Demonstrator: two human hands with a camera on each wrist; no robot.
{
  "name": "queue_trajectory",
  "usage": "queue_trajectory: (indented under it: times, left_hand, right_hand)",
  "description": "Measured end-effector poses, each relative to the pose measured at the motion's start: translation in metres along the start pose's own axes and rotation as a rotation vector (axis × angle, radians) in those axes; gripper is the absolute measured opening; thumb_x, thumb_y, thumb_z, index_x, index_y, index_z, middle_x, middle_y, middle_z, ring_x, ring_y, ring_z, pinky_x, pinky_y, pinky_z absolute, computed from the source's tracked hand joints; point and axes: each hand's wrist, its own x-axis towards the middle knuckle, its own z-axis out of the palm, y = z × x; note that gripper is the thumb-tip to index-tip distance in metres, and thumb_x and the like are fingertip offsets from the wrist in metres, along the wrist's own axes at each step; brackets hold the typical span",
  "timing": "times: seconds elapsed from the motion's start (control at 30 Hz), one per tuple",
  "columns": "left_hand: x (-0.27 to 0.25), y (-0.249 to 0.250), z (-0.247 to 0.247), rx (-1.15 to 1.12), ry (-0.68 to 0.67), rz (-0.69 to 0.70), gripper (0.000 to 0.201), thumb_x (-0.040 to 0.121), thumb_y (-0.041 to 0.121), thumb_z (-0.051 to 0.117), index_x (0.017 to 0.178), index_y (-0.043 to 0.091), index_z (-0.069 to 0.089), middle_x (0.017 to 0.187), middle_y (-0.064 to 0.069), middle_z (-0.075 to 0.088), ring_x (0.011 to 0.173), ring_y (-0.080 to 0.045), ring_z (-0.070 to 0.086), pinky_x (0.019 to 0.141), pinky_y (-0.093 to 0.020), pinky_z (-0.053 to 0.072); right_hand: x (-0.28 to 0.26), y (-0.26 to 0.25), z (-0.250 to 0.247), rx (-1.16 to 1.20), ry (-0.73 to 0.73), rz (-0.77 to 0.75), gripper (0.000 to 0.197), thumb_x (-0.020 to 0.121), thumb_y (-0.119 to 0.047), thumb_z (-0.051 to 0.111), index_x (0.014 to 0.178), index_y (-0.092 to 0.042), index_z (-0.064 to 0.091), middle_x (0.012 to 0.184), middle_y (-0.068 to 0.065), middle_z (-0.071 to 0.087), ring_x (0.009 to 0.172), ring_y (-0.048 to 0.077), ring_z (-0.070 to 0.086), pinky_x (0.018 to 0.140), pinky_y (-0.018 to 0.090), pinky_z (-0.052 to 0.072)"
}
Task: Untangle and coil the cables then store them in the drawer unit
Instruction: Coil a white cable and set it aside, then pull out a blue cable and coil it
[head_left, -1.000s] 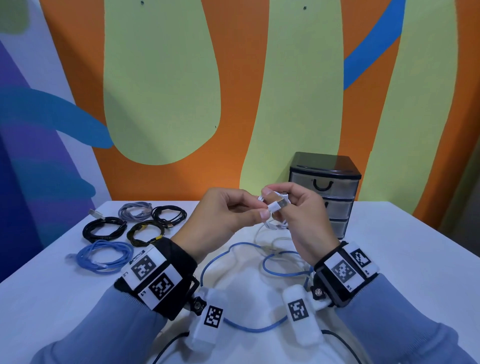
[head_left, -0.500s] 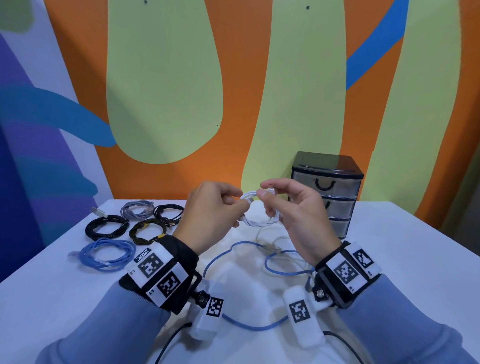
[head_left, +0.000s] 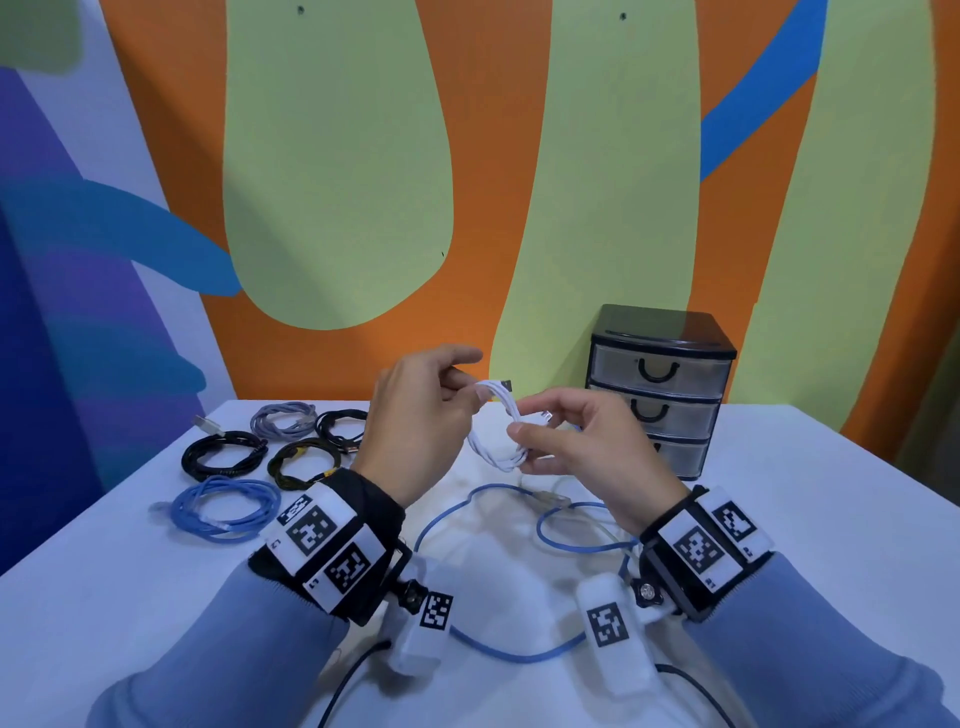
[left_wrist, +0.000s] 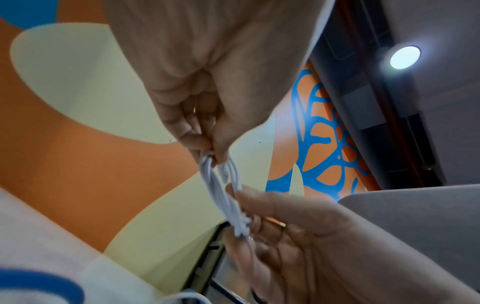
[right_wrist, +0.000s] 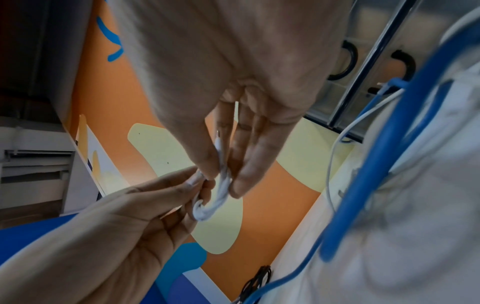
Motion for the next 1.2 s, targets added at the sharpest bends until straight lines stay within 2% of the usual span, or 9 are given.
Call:
queue_trajectory:
  times: [0.1,0.17,0.3,0.67,0.83,0.93,1.03,1.1,1.2]
  left_hand:
    - [0.004,0.001,-0.011,0.135,0.016,0.04,0.009,0.094,0.02,0.078,0.1,0.026,0.082,0.081,0.015,0.077,0.077,0.002,0.07,0.07,-0.014,0.048]
    - [0.009,-0.001,-0.027,0.166,0.091,0.035,0.007,0.094,0.021,0.079,0.096,0.027,0.082,0.08,0.016,0.076,0.076,0.002,0.07,0.069,-0.018,0.049]
    - [0.019,-0.01,-0.06,0.26,0.104,-0.068,0.004,0.092,0.023,0.08,0.089,0.026,0.08,0.072,0.012,0.076,0.076,-0.009,0.073,0.073,-0.027,0.054]
    - [0.053,-0.056,-0.04,0.639,-0.189,-0.363,0.011,0.087,0.023,0.089,0.087,0.013,0.082,0.092,-0.005,0.078,0.09,-0.024,0.07,0.075,-0.03,0.053]
    - [0.062,-0.044,-0.025,0.784,-0.268,-0.32,0.011,0.091,0.022,0.083,0.094,0.012,0.082,0.099,-0.006,0.079,0.09,-0.024,0.07,0.073,-0.032,0.055]
    - [0.054,-0.015,-0.016,0.618,-0.269,-0.197,0.033,0.098,0.047,0.072,0.095,0.015,0.08,0.09,-0.002,0.077,0.086,-0.021,0.07,0.072,-0.031,0.05]
    - [0.032,0.019,-0.004,0.137,-0.504,-0.37,0.056,0.1,0.064,0.059,0.107,0.011,0.077,0.094,-0.011,0.08,0.081,-0.021,0.074,0.077,-0.035,0.058]
    - [0.02,0.027,-0.002,-0.005,-0.644,-0.446,0.051,0.103,0.055,0.061,0.114,0.007,0.074,0.092,-0.012,0.08,0.074,-0.02,0.072,0.077,-0.033,0.058]
    - [0.016,0.022,-0.008,-0.247,-0.632,-0.464,0.028,0.103,0.03,0.067,0.105,0.004,0.076,0.075,-0.005,0.065,0.061,-0.016,0.056,0.063,-0.025,0.05]
  right_hand:
    - [0.002,0.003,-0.009,-0.278,-0.13,0.105,0.04,0.082,-0.028,0.089,0.118,-0.024,0.072,0.091,0.005,0.076,0.087,0.028,0.076,0.084,0.044,0.062]
    - [0.004,0.007,-0.016,-0.503,-0.203,0.157,0.056,0.079,-0.042,0.09,0.128,-0.033,0.065,0.106,0.003,0.072,0.097,0.021,0.072,0.09,0.038,0.058]
    - [0.006,0.012,-0.023,-0.758,-0.308,0.272,0.056,0.077,-0.055,0.087,0.126,-0.039,0.064,0.105,-0.008,0.067,0.09,0.006,0.067,0.083,0.027,0.052]
    - [0.012,0.032,-0.025,-0.761,-0.257,0.308,0.008,0.076,-0.021,0.088,0.08,-0.022,0.081,0.074,-0.007,0.075,0.075,0.014,0.069,0.078,0.032,0.059]
    - [0.015,0.031,-0.027,-0.503,-0.119,0.166,0.003,0.088,-0.014,0.079,0.087,-0.017,0.08,0.072,-0.003,0.069,0.063,0.018,0.061,0.068,0.034,0.052]
    - [0.016,0.025,-0.027,-0.383,0.016,0.033,0.006,0.093,-0.015,0.076,0.098,-0.014,0.079,0.085,-0.001,0.07,0.064,0.014,0.061,0.061,0.028,0.055]
    - [0.017,0.022,-0.026,-0.246,0.139,-0.071,0.011,0.095,-0.016,0.075,0.105,-0.016,0.079,0.094,0.004,0.07,0.065,0.017,0.061,0.054,0.024,0.055]
    - [0.019,0.019,-0.027,-0.172,0.219,-0.134,0.009,0.095,-0.018,0.075,0.103,-0.019,0.08,0.096,0.006,0.071,0.066,0.018,0.061,0.055,0.025,0.055]
    - [0.021,0.013,-0.032,-0.051,0.36,-0.194,0.008,0.095,-0.019,0.076,0.102,-0.019,0.08,0.095,0.01,0.07,0.068,0.018,0.06,0.054,0.023,0.055]
